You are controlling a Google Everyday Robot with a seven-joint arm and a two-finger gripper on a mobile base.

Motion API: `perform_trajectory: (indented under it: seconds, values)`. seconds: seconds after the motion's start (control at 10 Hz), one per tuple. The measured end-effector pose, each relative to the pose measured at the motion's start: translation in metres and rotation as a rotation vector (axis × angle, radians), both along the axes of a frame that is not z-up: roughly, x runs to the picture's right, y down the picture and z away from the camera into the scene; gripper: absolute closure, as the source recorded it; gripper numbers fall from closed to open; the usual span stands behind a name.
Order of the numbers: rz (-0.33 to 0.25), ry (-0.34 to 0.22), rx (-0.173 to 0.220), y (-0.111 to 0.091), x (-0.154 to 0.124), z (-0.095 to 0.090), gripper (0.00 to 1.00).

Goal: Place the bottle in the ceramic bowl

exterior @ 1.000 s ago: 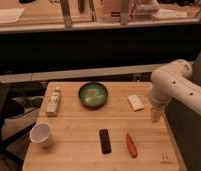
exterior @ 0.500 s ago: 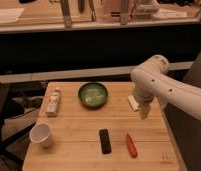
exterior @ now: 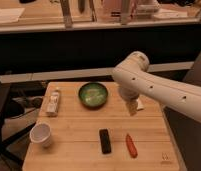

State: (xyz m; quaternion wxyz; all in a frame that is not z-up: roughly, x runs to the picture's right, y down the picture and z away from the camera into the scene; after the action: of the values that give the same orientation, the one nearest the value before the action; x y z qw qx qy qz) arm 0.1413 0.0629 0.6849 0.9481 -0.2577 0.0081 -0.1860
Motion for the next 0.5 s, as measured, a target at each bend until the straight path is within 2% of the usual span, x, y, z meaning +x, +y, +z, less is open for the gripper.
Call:
perform_trajectory:
  seconds: [0.5]
  values:
    - [-0.121, -0.059, 0.009, -0.016, -0.045, 0.003, 0.20]
